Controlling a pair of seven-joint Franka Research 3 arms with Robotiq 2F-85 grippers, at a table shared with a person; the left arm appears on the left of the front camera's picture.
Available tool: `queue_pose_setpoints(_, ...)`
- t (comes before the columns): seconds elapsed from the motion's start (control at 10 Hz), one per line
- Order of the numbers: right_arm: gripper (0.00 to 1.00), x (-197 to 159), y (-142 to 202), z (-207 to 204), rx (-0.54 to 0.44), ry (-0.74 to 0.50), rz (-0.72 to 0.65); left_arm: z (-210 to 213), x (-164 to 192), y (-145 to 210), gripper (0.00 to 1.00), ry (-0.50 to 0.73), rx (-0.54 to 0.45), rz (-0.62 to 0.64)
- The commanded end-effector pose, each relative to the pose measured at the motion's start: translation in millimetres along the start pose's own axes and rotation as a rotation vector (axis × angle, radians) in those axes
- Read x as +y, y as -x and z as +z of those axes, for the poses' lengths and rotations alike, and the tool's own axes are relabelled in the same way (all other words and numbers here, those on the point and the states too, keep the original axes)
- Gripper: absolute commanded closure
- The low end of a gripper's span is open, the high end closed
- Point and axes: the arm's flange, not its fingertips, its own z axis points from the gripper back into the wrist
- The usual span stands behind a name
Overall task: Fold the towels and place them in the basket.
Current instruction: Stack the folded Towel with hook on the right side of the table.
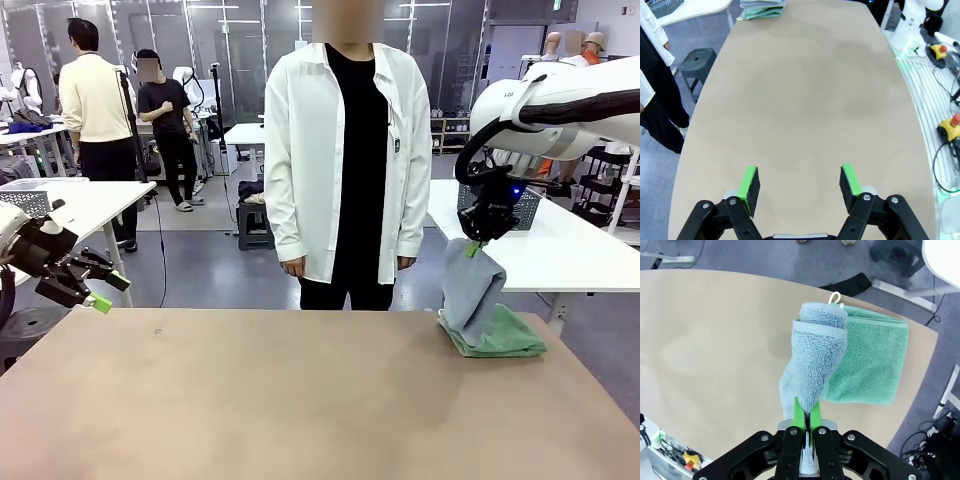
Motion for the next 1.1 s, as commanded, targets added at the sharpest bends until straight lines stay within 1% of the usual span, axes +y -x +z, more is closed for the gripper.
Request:
queue_pose_setpoints(0.0,0.95,2.6,3.0,1.5,-0.006,-0.019,-0.006,0.7,-2.6,-2.2,0.19,-0.005,0.001,-0.002)
queue_pose_setpoints(0.2,0.95,0.7,-0.1,0.0,-0.001,-0.003,0.0,0.7,-2.6,-2.2,0.19,-0.005,0.001,-0.002)
queue_pose_setpoints(0.3,0.95,-4.5,-6.8,-9.5,0.026,-0.001,0.025,0.7,-2.6,-2.2,0.19,-0.005,0.001,-0.002)
queue_pose_setpoints(0.7,0.95,-32.3,-15.8,-19.8,0.05,-0.059,0.063,0.7,-2.6,-2.2,0.19,-0.005,0.001,-0.002)
queue_pose_setpoints(1.0,0.95,-55.9,-18.3,-31.5,0.045,-0.112,0.07,0.7,-2.6,-2.2,0.19,-0.005,0.001,-0.002)
